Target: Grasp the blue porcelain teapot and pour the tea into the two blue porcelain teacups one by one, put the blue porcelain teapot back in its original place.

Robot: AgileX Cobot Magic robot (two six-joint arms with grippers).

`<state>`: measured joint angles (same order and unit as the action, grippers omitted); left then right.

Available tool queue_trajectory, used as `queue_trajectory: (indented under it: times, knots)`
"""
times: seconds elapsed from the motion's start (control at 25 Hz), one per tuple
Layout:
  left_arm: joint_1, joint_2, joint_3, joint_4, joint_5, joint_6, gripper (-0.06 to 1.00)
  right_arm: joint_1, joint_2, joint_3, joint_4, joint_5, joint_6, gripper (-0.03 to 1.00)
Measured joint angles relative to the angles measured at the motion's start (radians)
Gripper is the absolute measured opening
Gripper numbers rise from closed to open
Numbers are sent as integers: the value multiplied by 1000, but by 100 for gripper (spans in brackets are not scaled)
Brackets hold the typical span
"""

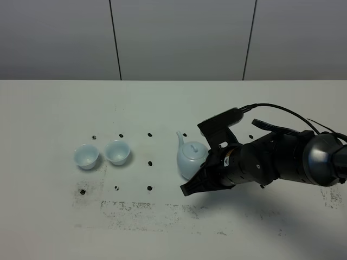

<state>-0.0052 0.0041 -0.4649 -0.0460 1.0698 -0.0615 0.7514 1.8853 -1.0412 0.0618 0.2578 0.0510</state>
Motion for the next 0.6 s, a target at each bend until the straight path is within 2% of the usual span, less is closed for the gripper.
queue_trajectory:
  times: [0.24,0.32,0.4,0.6]
  knots:
    - [0,0,0,0,0,0,30,10,-39,-2,-31,0,-11,3]
    - [0,0,0,0,0,0,30,10,-59,-36,-37,40,-36,3]
    - [0,0,0,0,0,0,30,10,-60,-105,-42,99,-87,3]
    - [0,0,0,0,0,0,30,10,-6,-328,-53,237,-304,3]
